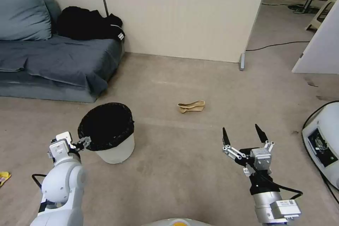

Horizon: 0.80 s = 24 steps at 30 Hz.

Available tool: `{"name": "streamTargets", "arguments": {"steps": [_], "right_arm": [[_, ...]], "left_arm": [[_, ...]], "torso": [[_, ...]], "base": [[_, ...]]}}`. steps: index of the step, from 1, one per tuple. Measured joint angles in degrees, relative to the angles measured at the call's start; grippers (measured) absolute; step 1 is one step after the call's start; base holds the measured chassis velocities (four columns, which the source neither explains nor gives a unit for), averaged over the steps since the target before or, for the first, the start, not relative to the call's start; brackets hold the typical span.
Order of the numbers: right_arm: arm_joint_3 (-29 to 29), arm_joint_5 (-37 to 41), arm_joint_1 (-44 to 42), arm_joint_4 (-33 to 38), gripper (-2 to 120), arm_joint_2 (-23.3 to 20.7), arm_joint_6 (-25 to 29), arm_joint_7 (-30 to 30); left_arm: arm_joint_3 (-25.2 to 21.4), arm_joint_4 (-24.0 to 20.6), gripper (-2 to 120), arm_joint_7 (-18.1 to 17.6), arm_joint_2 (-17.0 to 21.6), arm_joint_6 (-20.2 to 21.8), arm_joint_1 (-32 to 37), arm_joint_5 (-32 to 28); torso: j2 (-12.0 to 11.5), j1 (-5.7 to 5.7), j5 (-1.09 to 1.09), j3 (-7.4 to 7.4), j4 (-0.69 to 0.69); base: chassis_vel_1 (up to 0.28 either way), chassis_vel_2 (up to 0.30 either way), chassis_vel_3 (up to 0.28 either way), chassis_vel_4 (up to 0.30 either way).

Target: Pick up the trash bin, then pick up the garbage from the floor and place it into the trash bin.

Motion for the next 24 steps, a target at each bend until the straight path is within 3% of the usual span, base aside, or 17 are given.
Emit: {"name": "streamTargets", "arguments": {"steps": [4, 18, 24], "right_arm": [[0.1, 0.0, 0.0, -0.4, 100, 0.0, 0.1, -0.1], [0.8, -0.2, -0.2, -0.8, 100, 0.0, 0.6, -0.5], [1.1, -0.4, -0.4, -1.0, 100, 0.0, 0.9, -0.7]], "left_arm": [[0.4, 3.8, 100, 0.0, 0.6, 0.9, -3.4, -3.0], [2.5, 13.9, 99, 0.0, 1.1, 1.0, -11.0, -4.5], [2.2, 17.2, 91, -0.3, 1.3, 0.5, -12.7, -4.2]], "torso": [[0.0, 0.0, 0.0, 0.0, -0.01], [0.0, 0.0, 0.01, 0.0, -0.01], [0.0, 0.0, 0.04, 0.0, 0.0]], "base": [[0.0, 0.0, 0.0, 0.0], [0.0, 0.0, 0.0, 0.0], [0.0, 0.0, 0.0, 0.0]]}}
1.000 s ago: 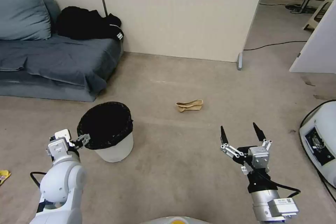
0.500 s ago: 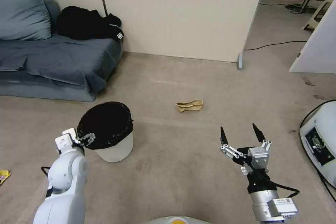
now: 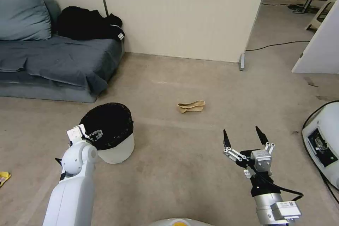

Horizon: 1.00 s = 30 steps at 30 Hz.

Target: Pick up the trash bin, then pick up the garbage from the floor and place it into the trash bin.

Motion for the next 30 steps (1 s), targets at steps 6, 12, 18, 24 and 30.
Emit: {"name": "streamTargets", "arguments": {"steps": [6, 12, 18, 24, 30], "right_arm": [[-0.2, -0.4, 0.0, -0.1, 100, 0.0, 0.0, 0.0], [-0.2, -0.7, 0.0, -0.3, 100, 0.0, 0.0, -0.1], [-0.3, -2.0, 0.1, -0.2, 100, 0.0, -0.5, 0.4], [-0.1, -6.2, 0.7, 0.6, 100, 0.0, -0.9, 2.8], [0.7, -11.1, 3.1, 1.2, 100, 0.0, 0.4, 7.0]], "left_arm": [[-0.7, 0.2, 70, -0.8, 0.1, -0.1, 0.4, -0.2], [-2.6, 0.1, 47, -0.7, 1.6, -0.1, 1.5, -1.4], [-3.1, -0.7, 26, -0.5, 1.9, 0.1, 2.3, -1.8], [-2.5, -2.5, 9, -0.5, 1.0, 0.2, 3.6, -1.7], [-1.5, -5.9, 7, -1.5, -0.1, 0.3, 6.3, -1.5]], "torso": [[0.0, 0.0, -0.03, 0.0, 0.0], [0.0, 0.0, -0.08, 0.01, 0.0], [0.0, 0.0, -0.05, 0.0, -0.01], [0.0, 0.0, -0.04, 0.0, -0.03], [0.0, 0.0, -0.04, 0.0, 0.0]], "base": [[0.0, 0.0, 0.0, 0.0], [0.0, 0.0, 0.0, 0.0], [0.0, 0.0, 0.0, 0.0], [0.0, 0.0, 0.0, 0.0], [0.0, 0.0, 0.0, 0.0]]}}
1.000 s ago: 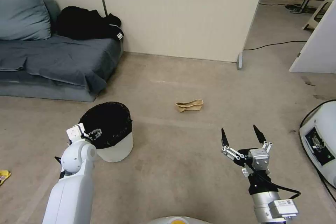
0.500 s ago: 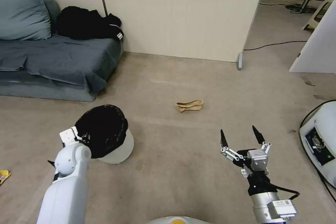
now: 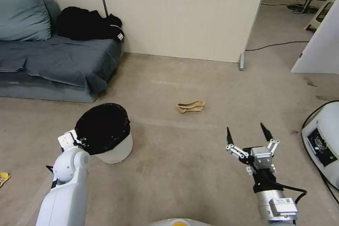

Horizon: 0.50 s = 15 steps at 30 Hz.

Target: Pick up the trash bin, then pick up the garbage from the floor and place it into the trash bin.

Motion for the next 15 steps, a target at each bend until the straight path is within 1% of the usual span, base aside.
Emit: {"name": "streamTargets", "arguments": {"steps": [1, 3, 4, 6, 7, 9, 10, 12, 13, 14, 15], "right_arm": [[0.0, 0.0, 0.0, 0.0, 100, 0.0, 0.0, 0.0], [0.9, -3.1, 1.6, -0.7, 100, 0.0, 2.1, 0.3], [0.9, -3.1, 1.6, -0.7, 100, 0.0, 2.1, 0.3], [1.7, -5.1, 3.0, -1.1, 100, 0.0, 3.7, -0.6], [1.7, -5.1, 3.0, -1.1, 100, 0.0, 3.7, -0.6], [1.8, -5.5, 4.0, -1.2, 100, 0.0, 4.8, -1.9], [1.8, -5.5, 4.0, -1.2, 100, 0.0, 4.8, -1.9], [1.7, -5.3, 5.1, -1.7, 100, 0.0, 6.5, -3.1], [1.3, -4.0, 5.4, -2.0, 100, 0.0, 6.6, -4.0], [1.3, -4.0, 5.4, -2.0, 100, 0.0, 6.6, -4.0], [1.0, -2.0, 5.3, -2.0, 100, 0.0, 6.2, -5.7]], "left_arm": [[0.0, 0.0, 7, 0.0, 0.0, 0.0, 0.0, 0.0], [0.5, -1.8, 6, -0.9, -0.4, 0.0, 1.1, -0.9], [0.5, -1.8, 6, -0.9, -0.4, 0.0, 1.1, -0.9], [1.0, -4.7, 5, -2.2, -0.7, 0.1, 2.8, -2.4], [1.0, -4.7, 5, -2.2, -0.7, 0.1, 2.8, -2.4], [1.3, -8.2, 3, -3.0, -1.0, 0.2, 4.8, -3.3], [1.3, -8.2, 3, -3.0, -1.0, 0.2, 4.8, -3.3], [1.8, -12.2, 0, -3.4, -1.0, 0.2, 7.3, -3.6], [2.1, -14.2, 0, -3.5, -0.9, 0.3, 8.4, -3.6], [2.1, -14.2, 0, -3.5, -0.9, 0.3, 8.4, -3.6], [2.5, -16.3, 0, -3.4, -0.7, 0.3, 9.5, -3.5]], "torso": [[0.0, 0.0, 0.0, 0.0, 0.0], [0.0, 0.0, 0.0, 0.0, 0.0], [0.0, 0.0, 0.0, 0.0, 0.0], [0.0, 0.0, 0.0, 0.0, 0.0], [0.0, 0.0, 0.0, 0.0, 0.0], [0.0, 0.0, -0.01, 0.0, 0.0], [0.0, 0.0, -0.01, 0.0, 0.0], [0.0, 0.0, 0.01, 0.0, 0.01], [0.0, 0.0, -0.01, 0.01, 0.03], [0.0, 0.0, -0.01, 0.01, 0.03], [0.0, 0.0, -0.01, 0.0, -0.01]], "base": [[0.0, 0.0, 0.0, 0.0], [0.0, 0.0, 0.0, 0.0], [0.0, 0.0, 0.0, 0.0], [0.0, 0.0, 0.0, 0.0], [0.0, 0.0, 0.0, 0.0], [0.0, 0.0, 0.0, 0.0], [0.0, 0.0, 0.0, 0.0], [0.0, 0.0, 0.0, 0.0], [0.0, 0.0, 0.0, 0.0], [0.0, 0.0, 0.0, 0.0], [0.0, 0.0, 0.0, 0.0]]}}
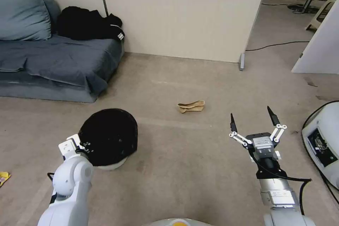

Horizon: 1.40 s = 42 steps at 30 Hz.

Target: Pick up the trash bin, then pick up the garbage from the floor and place it into the trash bin.

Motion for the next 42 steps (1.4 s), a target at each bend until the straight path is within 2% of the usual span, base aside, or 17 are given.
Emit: {"name": "streamTargets", "arguments": {"steps": [2, 3, 7, 8, 11, 15, 20, 42], "right_arm": [[-1.0, 6.1, -0.5, -0.2, 100, 0.0, -1.1, -3.1], [-1.0, 6.1, -0.5, -0.2, 100, 0.0, -1.1, -3.1], [-3.9, 16.4, -2.7, 0.1, 100, 0.0, -4.1, -2.5], [-3.9, 16.4, -2.7, 0.1, 100, 0.0, -4.1, -2.5], [-4.8, 17.8, -3.2, 0.2, 100, 0.0, -4.6, -0.7], [-5.2, 18.3, -3.7, 0.1, 100, 0.0, -4.6, -0.2], [-5.5, 18.0, -4.0, -0.4, 100, 0.0, -4.2, -0.5], [-5.6, 16.3, -3.6, -2.0, 100, 0.0, -3.0, -2.2]], "left_arm": [[0.8, -5.4, 0, 0.4, 0.5, 0.0, 2.6, 0.7], [0.8, -5.4, 0, 0.4, 0.5, 0.0, 2.6, 0.7], [2.3, -14.0, 0, 1.9, 1.2, 0.0, 6.9, 3.4], [2.3, -14.0, 0, 1.9, 1.2, 0.0, 6.9, 3.4], [3.3, -18.6, 0, 3.0, 0.7, 0.0, 9.9, 5.8], [4.2, -21.9, 0, 4.3, -0.2, -0.3, 12.6, 8.7], [4.9, -23.3, 0, 5.8, -1.9, -1.2, 15.2, 12.3], [5.1, -23.0, 0, 6.9, -2.8, -1.7, 17.0, 14.4]], "torso": [[0.0, 0.0, 0.01, 0.0, 0.0], [0.0, 0.0, 0.01, 0.0, 0.0], [0.0, 0.0, 0.0, 0.0, 0.0], [0.0, 0.0, 0.0, 0.0, 0.0], [0.0, 0.0, 0.01, 0.0, 0.0], [0.0, 0.0, 0.01, 0.0, 0.0], [0.0, 0.0, 0.0, 0.0, 0.0], [0.0, 0.0, 0.01, 0.0, 0.0]], "base": [[0.0, 0.0, 0.0, 0.0], [0.0, 0.0, 0.0, 0.0], [0.0, 0.0, 0.0, 0.0], [0.0, 0.0, 0.0, 0.0], [0.0, 0.0, 0.0, 0.0], [0.0, 0.0, 0.0, 0.0], [0.0, 0.0, 0.0, 0.0], [-0.026, 0.021, 0.024, -0.024]]}}
